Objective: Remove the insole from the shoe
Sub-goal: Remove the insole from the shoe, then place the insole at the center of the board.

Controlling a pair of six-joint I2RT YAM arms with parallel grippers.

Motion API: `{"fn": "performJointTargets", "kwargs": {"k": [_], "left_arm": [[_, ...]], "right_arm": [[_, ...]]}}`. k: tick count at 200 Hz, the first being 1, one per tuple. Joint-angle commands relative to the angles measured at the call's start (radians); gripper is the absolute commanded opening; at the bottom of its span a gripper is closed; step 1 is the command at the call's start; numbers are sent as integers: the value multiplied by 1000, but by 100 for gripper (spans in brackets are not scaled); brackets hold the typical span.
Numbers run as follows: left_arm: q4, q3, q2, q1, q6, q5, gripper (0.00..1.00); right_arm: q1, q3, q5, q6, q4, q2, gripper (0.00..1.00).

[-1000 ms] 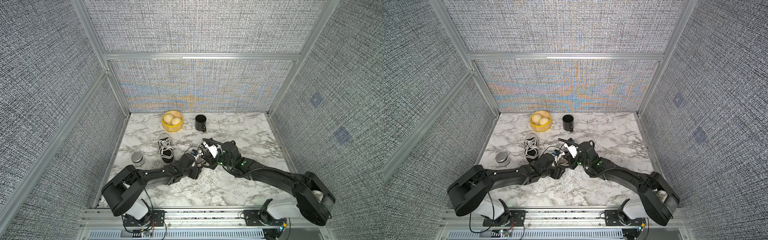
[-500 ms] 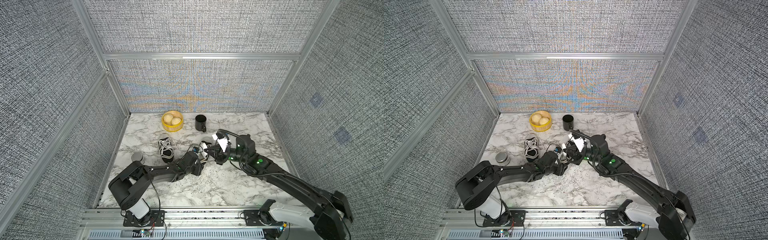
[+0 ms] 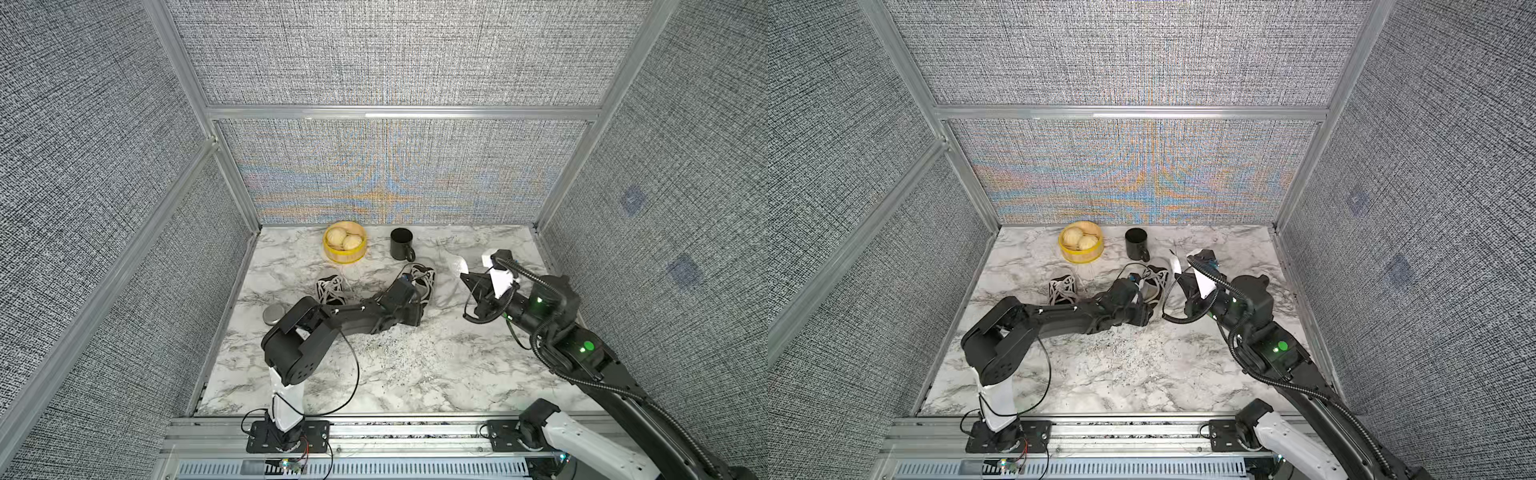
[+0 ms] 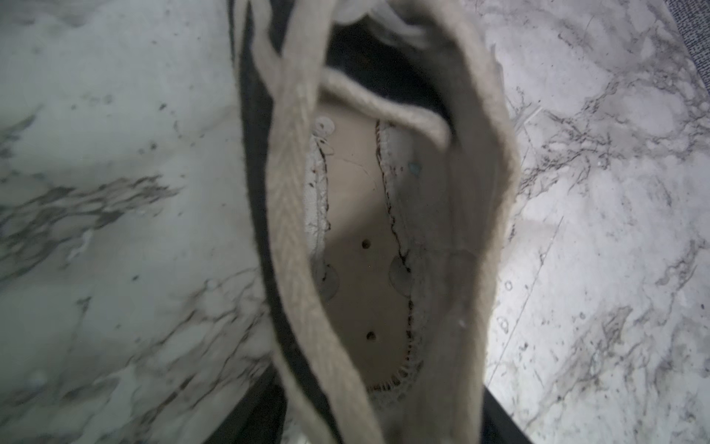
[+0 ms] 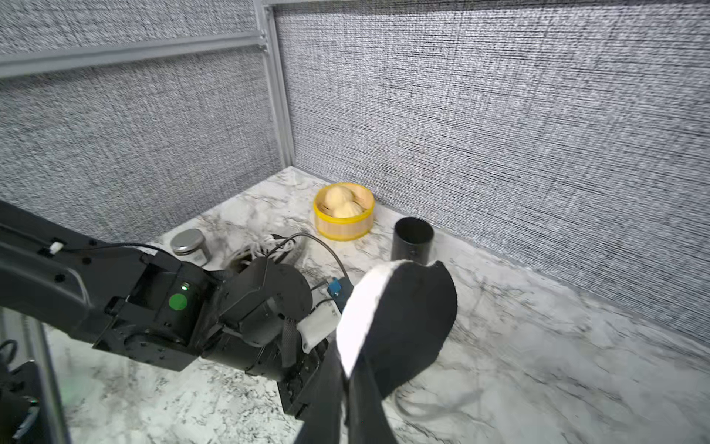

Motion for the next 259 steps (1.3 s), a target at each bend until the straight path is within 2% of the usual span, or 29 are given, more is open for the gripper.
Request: {"fn": "performJointTargets", "kwargs": {"k": [1,16,43,80,100,131,165,187,203,231,241,243,259], "left_arm": [[-83,2,-29,-2,-15,23,77],[-111,-49,-153,-2,-20,-17,80],[-268,-116,-526,-2,-56,-124,83],[-542,-122,-830,39,-197,-284,80],[-688,-117,-943,140,-281,-314,80],[-737,-155,-1072,283,-324,-318,80],[-783,-167,-1090,315,-357,-317,80],[-781,-205,-1111,318,-394,-314,80],[-769,-227,-1120,318,-410,-301,80],[-753,-251,-1131,318,-415,-292,80],[-752,-248,-1128,319,-405,-291,81],[-750,-248,-1128,319,-402,-290,81],[-747,-240,-1122,320,-388,-295,81]], "right_arm": [[-1,8,111,-80,-74,-8,0],[-1,3,121,-112,-80,-7,0],[16,42,51,-166,-143,59,0],[238,20,48,-228,-37,139,0],[330,10,75,-247,40,209,0],[439,-30,129,-293,221,347,0],[614,-108,297,-389,299,503,0],[679,-224,326,-351,352,546,4],[709,-235,330,-295,313,581,16],[725,-247,297,-183,259,546,55],[727,-242,268,-129,230,513,92],[728,-240,262,-117,222,507,96],[728,-227,195,-16,136,448,98]]}}
